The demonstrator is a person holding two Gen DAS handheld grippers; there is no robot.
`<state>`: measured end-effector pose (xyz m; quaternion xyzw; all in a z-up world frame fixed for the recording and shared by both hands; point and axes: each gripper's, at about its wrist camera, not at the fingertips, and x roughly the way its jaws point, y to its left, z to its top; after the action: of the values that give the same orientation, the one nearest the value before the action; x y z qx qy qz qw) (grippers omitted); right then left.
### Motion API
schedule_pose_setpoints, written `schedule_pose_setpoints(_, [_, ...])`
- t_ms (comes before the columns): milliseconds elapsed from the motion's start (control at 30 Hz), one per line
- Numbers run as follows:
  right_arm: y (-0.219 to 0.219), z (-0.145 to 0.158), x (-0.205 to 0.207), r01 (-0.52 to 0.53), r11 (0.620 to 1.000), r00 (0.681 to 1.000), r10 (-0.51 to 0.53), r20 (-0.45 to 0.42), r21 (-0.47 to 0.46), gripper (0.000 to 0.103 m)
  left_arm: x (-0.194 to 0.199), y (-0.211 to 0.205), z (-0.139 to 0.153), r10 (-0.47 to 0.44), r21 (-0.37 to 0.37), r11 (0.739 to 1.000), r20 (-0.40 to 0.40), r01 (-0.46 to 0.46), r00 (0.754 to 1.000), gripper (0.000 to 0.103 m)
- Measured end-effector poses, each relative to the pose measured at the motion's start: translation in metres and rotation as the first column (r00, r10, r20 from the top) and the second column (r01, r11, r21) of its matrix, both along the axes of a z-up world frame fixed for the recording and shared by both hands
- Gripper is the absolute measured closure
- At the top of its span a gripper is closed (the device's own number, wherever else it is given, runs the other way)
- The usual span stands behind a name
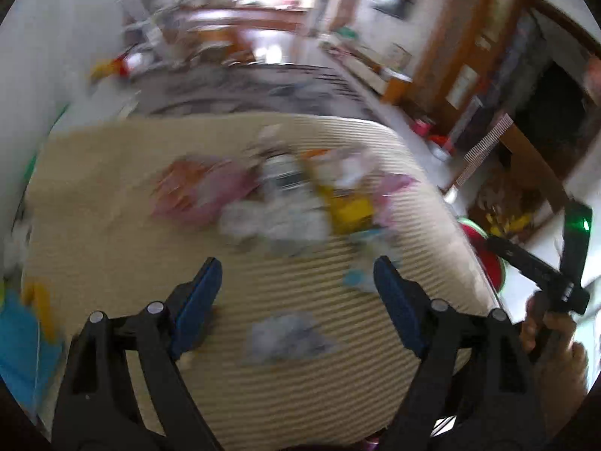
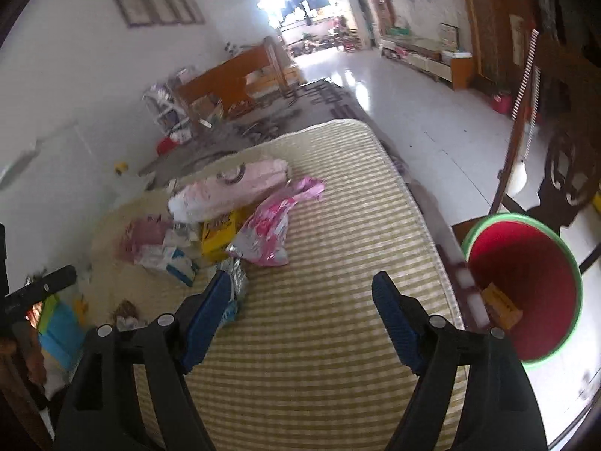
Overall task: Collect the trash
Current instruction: 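Grasp the brown cigarette box with the left tool while the right tool grasps crumpled grey paper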
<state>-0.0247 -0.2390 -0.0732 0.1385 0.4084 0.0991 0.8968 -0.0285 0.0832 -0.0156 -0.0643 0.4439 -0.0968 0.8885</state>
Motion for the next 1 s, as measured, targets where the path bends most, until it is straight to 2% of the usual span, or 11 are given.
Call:
schedule_pose_setpoints(67, [0.001,-0.002,0.0,-0.005,1.0,1.0,0.005,-0.002,-0.002,0.028,-0.005,0.028,-0.016,0.081,0.037,0.996,-0.04,-0.079,0.996,0.026])
schedule_pose_setpoints(167, [-0.003,-0.004,0.0,0.005,1.0,1.0,-0.005,-0.004,-0.007,0.028,-0.005,0.049,-0.044,0.129,0.055,0.991,-0.115,-0.123,0.985,0.034])
schedule_pose_setpoints(200, [-0.002,-0.004,-0.001,0.008,1.0,1.0,-0.008,-0.006,-0.005,0.028,-0.002,0.051,-0.058,0.137,0.067,0.99,-0.156,-0.128,0.978,0.039])
schedule_pose_setpoints(367, [-0.006,-0.005,0.0,0.022,1.0,1.0,-0.022,-0.013,-0.001,0.028,0.011,0.042,-0.097,0.13,0.102,0.989,-0.222,-0.11,0.966,0.046])
schedule_pose_setpoints(500, [-0.003,-0.006,0.001,0.016,1.0,1.0,-0.016,-0.013,-0.019,0.028,0.016,0.041,-0.106,0.165,0.19,0.974,-0.204,-0.126,0.965,0.048])
schedule_pose_setpoints(600, [-0.001,-0.006,0.001,0.013,0.999,1.0,-0.013,-0.013,-0.034,0.028,0.016,0.043,-0.107,0.173,0.176,0.975,-0.194,-0.139,0.966,0.048])
schedule_pose_setpoints(767, [0.012,-0.01,0.003,-0.017,0.997,0.999,0.014,-0.031,-0.079,0.028,0.005,0.048,-0.114,0.192,0.144,0.976,-0.205,-0.164,0.96,0.04])
schedule_pose_setpoints(833, [0.019,-0.013,0.003,-0.042,0.997,0.998,0.038,-0.051,-0.062,0.028,0.003,0.047,-0.124,0.188,0.148,0.976,-0.226,-0.157,0.956,0.04])
schedule_pose_setpoints(867, [0.023,-0.015,0.003,-0.055,0.998,0.996,0.053,-0.065,-0.038,0.028,0.0,0.044,-0.124,0.182,0.165,0.975,-0.197,-0.15,0.963,0.04])
schedule_pose_setpoints(933, [0.039,-0.018,0.007,-0.092,0.996,0.991,0.092,-0.093,0.011,0.028,-0.006,0.041,-0.124,0.205,0.207,0.964,-0.167,-0.169,0.964,0.051])
schedule_pose_setpoints(1000, [0.062,-0.017,0.009,-0.148,0.988,0.983,0.151,-0.101,0.033,0.028,-0.013,0.049,-0.118,0.24,0.138,0.966,-0.151,-0.22,0.959,0.054])
